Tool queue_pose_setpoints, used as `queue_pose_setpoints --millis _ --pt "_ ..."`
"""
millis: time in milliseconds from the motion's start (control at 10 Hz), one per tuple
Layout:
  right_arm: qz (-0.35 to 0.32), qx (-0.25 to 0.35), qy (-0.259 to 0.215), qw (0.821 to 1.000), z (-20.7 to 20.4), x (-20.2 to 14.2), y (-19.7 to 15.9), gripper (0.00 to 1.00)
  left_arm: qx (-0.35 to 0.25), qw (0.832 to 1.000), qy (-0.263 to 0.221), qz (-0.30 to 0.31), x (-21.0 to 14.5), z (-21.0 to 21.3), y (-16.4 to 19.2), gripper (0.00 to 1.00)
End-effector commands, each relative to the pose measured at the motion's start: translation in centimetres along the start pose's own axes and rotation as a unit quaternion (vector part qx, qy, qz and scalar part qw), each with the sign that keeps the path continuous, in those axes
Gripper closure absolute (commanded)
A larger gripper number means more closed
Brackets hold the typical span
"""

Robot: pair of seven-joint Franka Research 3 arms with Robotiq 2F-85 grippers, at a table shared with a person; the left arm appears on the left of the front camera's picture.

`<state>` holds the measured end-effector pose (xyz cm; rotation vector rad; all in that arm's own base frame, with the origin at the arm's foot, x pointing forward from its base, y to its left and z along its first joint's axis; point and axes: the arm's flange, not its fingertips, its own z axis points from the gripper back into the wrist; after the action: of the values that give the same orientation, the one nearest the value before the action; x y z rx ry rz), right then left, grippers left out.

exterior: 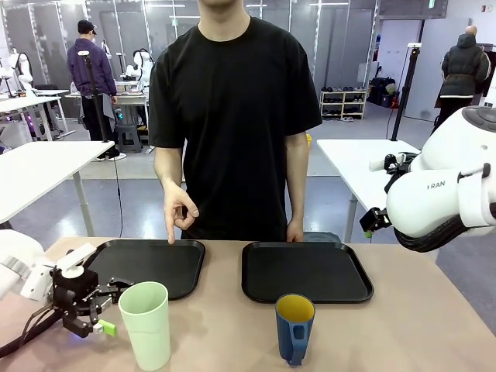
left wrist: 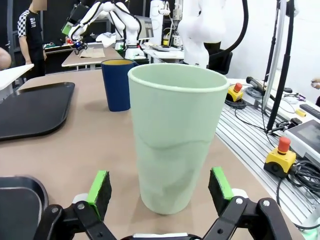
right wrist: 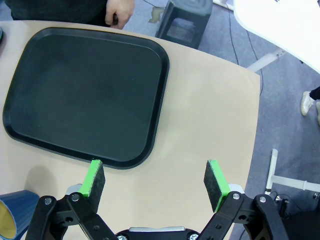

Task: Sort and store the cups by type.
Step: Pick up the Reusable plastic cup.

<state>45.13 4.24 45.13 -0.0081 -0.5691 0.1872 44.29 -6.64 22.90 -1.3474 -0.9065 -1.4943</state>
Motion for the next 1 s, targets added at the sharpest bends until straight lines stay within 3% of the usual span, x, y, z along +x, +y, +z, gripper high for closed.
queue_pose_setpoints --millis 0,900 --pt "0.001 -0.003 0.000 1.000 0.0 0.0 -0.1 0.00 -0.022 0.999 -0.022 -0.028 -1.7 -0.4 0.0 0.00" --pt "0.001 -0.003 0.000 1.000 0.0 0.0 -0.1 0.00 -0.075 0.997 -0.023 -0.018 -2.6 -3.5 -0.2 0.00"
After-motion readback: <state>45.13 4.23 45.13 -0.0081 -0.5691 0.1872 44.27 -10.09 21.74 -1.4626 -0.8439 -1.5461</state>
